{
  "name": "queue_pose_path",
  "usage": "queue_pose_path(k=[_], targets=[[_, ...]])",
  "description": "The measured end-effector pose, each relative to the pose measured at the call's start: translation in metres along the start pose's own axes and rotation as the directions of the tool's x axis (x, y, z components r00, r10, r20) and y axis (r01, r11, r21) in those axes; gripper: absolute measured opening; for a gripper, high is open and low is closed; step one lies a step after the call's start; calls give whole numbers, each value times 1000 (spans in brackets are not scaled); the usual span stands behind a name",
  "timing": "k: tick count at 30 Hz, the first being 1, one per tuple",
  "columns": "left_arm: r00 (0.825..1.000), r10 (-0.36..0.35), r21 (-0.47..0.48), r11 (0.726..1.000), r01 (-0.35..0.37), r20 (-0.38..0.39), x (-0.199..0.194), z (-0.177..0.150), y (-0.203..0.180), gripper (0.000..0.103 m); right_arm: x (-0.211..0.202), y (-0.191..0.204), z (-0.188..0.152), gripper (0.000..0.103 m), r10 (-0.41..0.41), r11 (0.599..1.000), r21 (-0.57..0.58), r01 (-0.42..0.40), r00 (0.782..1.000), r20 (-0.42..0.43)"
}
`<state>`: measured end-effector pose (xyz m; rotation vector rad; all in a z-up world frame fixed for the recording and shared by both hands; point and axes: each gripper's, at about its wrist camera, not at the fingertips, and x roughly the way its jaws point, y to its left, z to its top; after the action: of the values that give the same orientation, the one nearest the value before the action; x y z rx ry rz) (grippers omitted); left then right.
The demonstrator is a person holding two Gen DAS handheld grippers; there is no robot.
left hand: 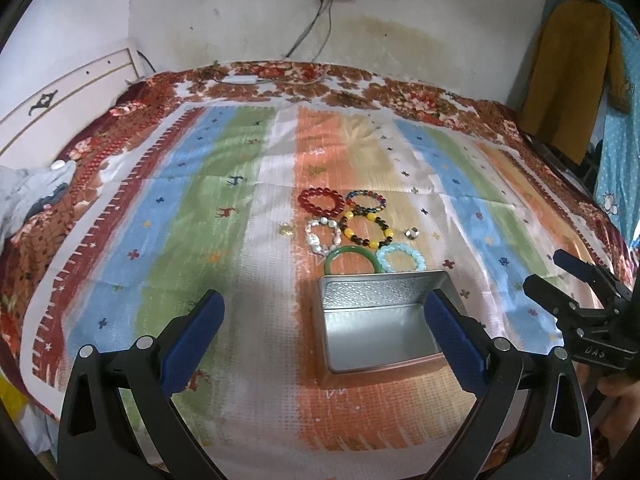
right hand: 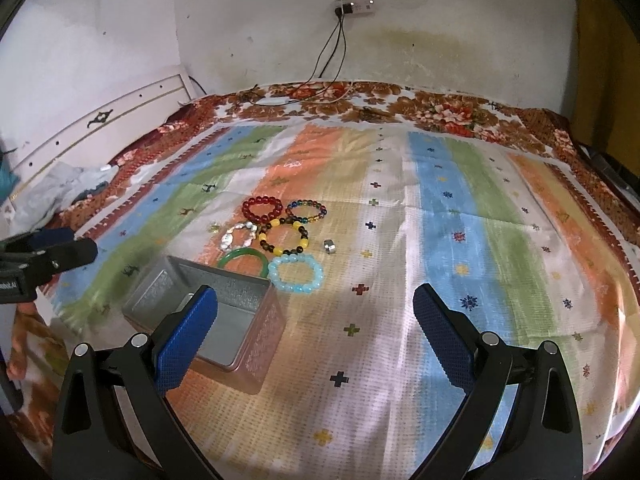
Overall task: Organize jewelry
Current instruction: 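Move both tools forward over the tin toward the bracelets and small jewelry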
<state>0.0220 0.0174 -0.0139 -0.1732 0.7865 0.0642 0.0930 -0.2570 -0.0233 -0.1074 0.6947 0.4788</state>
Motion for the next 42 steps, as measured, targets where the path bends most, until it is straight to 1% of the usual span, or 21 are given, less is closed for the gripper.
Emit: queue_pose_path(k=[3,7,9,12,18,22,26,29,32,39,42], targets=[[1000,-8,19,1000,8,-5,6,4,-3,98,4,-5,3,99,18,1000,21,-18,1000,-10],[1000,12,20,1000,-12,-26,19,10,-4,98,6,-5,8,99,7,1000,16,-7,1000,-5],[999,32,40,999,-30,-35,26,14,-7,98,10,-4,11,99,6,1000,7,-6,1000,-16],[998,43,65,997,-40,-48,35,17,-10,98,16,-6,11,99,21,1000,11,-20,999,-30],[998,53,92,995,-49,-42,42,23,-12,98,26,-9,15,99,39,999,20,-38,997,-61],[996,67,73,995,-63,-55,49,30,-7,98,34,-12,23,99,28,999,30,-26,997,-68],[994,87,59,995,-83,-68,59,36,-2,98,43,-13,29,99,42,999,32,-40,996,-74],[993,91,53,995,-87,-75,65,41,1,98,50,-11,33,99,36,999,13,-35,996,-84],[991,101,44,994,-97,-86,74,47,7,98,58,-13,37,99,58,998,24,-56,994,-98],[981,143,45,989,-138,-131,98,58,16,97,80,-18,49,99,47,998,37,-42,990,-136],[978,147,36,989,-143,-150,107,63,22,97,91,-24,52,99,41,998,54,-32,986,-161]])
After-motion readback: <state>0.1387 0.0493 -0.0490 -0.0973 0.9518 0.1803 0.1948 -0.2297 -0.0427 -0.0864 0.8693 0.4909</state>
